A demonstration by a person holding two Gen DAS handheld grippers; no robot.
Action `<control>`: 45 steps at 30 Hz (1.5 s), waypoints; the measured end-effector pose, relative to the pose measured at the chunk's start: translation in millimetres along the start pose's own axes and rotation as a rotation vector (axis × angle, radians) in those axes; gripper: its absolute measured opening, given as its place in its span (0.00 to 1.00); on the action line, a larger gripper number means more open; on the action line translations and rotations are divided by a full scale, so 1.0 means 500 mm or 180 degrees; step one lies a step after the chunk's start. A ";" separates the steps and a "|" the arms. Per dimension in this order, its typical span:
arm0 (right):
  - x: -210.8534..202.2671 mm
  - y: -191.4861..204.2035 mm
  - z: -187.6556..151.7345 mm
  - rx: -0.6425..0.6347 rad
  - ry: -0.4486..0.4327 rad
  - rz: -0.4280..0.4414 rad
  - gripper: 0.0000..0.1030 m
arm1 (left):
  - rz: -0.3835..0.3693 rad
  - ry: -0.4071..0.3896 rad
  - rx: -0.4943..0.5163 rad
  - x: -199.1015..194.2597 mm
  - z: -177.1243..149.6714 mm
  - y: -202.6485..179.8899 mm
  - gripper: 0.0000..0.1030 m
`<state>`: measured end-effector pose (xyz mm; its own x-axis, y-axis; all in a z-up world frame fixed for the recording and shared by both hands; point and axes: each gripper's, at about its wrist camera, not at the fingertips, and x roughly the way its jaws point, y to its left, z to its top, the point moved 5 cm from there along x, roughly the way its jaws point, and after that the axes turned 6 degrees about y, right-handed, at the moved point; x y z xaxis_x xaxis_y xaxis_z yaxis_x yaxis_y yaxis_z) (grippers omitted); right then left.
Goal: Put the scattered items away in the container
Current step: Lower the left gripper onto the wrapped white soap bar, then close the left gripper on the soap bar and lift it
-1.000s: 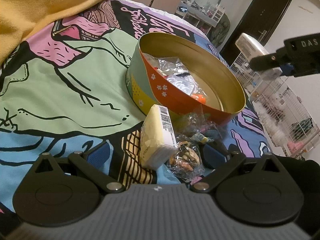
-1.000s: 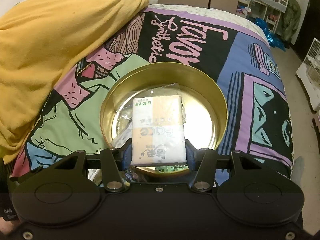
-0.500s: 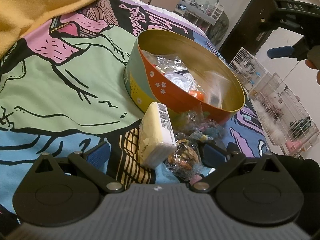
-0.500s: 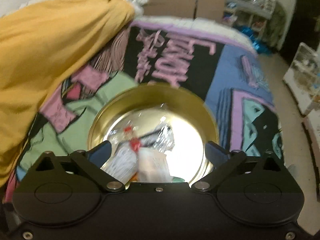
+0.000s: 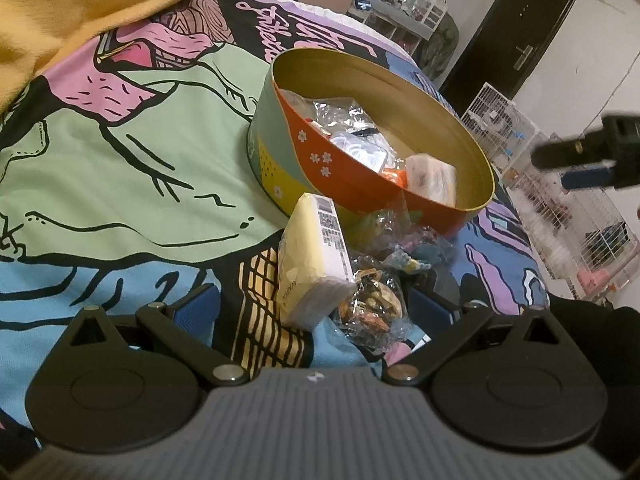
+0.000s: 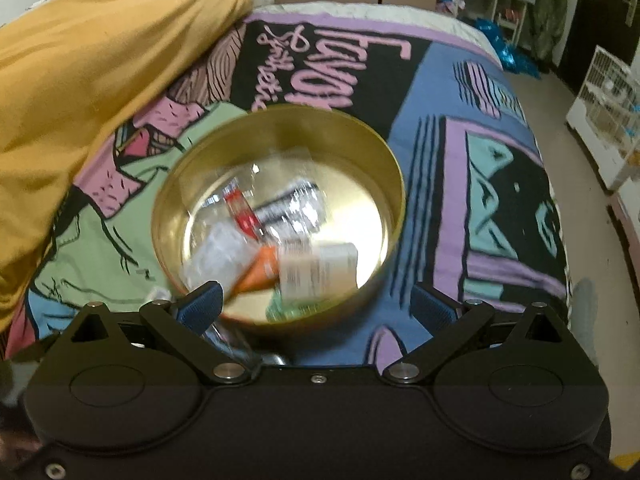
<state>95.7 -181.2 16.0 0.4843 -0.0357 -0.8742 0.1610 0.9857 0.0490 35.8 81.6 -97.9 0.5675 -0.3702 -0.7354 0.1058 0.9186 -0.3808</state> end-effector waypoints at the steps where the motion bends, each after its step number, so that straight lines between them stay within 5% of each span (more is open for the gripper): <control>1: 0.003 -0.008 -0.012 0.0020 0.0026 0.0007 0.98 | 0.0006 0.0010 0.0013 0.001 -0.001 -0.001 1.00; 27: 0.049 -0.160 -0.192 0.0244 0.0027 -0.0283 0.98 | 0.0135 -0.0044 0.0246 -0.002 -0.001 -0.024 1.00; 40: 0.064 -0.160 -0.201 0.0431 -0.0133 0.0125 0.98 | 0.0314 0.0007 0.0438 0.023 -0.005 -0.057 1.00; 45: 0.069 -0.159 -0.202 0.0501 -0.0147 0.0212 0.98 | 0.0291 0.0068 0.0446 0.043 0.008 -0.066 0.78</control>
<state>12.9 -244.2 -67.0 0.5367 0.0177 -0.8436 0.2581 0.9484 0.1841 47.8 43.6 -99.0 0.5626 -0.2857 -0.7758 0.1681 0.9583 -0.2311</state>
